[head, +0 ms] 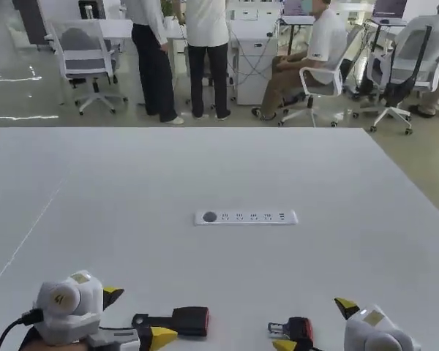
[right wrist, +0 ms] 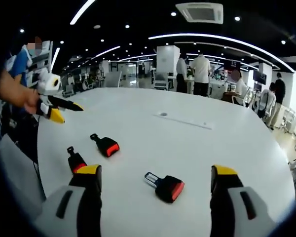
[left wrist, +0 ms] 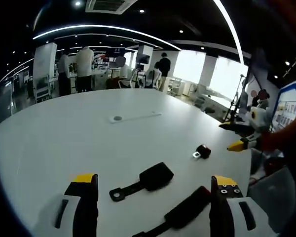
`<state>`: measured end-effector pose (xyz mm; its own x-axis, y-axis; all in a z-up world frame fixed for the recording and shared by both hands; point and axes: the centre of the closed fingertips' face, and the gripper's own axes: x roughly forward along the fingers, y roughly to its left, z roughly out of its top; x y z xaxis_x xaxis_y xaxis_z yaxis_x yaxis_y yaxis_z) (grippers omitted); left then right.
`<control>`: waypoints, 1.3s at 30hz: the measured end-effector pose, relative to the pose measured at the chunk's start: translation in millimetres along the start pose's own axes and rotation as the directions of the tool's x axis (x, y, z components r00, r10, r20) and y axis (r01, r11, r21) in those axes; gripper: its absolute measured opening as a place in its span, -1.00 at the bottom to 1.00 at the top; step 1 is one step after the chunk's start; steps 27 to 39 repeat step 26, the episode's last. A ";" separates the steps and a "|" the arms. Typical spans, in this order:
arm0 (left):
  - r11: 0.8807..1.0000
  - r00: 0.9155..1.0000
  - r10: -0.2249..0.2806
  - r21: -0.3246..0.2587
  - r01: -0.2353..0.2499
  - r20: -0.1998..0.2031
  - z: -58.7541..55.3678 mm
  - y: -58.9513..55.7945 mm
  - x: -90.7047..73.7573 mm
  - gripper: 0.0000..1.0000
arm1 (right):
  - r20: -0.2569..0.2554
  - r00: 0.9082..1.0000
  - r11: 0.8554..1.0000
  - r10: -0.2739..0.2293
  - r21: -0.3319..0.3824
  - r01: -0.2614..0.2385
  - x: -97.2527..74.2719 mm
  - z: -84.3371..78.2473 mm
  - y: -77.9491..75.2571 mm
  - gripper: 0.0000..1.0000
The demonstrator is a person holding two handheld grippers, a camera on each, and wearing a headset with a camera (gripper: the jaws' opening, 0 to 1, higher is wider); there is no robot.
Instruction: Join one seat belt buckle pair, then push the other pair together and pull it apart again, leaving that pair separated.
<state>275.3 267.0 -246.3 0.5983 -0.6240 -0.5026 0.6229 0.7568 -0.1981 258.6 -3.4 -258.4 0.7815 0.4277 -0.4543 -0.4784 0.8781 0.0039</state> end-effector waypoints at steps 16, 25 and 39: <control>0.998 0.999 0.036 -0.052 -0.034 0.025 -39.8 -24.6 -64.7 1.00 | 0.043 0.998 0.999 -0.045 -0.005 0.045 -51.6 -6.8 19.6 0.99; 0.996 0.997 0.070 -0.066 -0.067 0.045 -55.8 -24.7 -101.2 1.00 | 0.068 0.996 0.999 -0.051 -0.008 0.051 -79.2 -9.4 37.0 0.99; 0.995 0.996 0.075 -0.076 -0.071 0.051 -57.2 -25.2 -104.9 1.00 | 0.064 0.997 0.999 -0.051 -0.005 0.051 -81.3 -12.5 38.6 0.99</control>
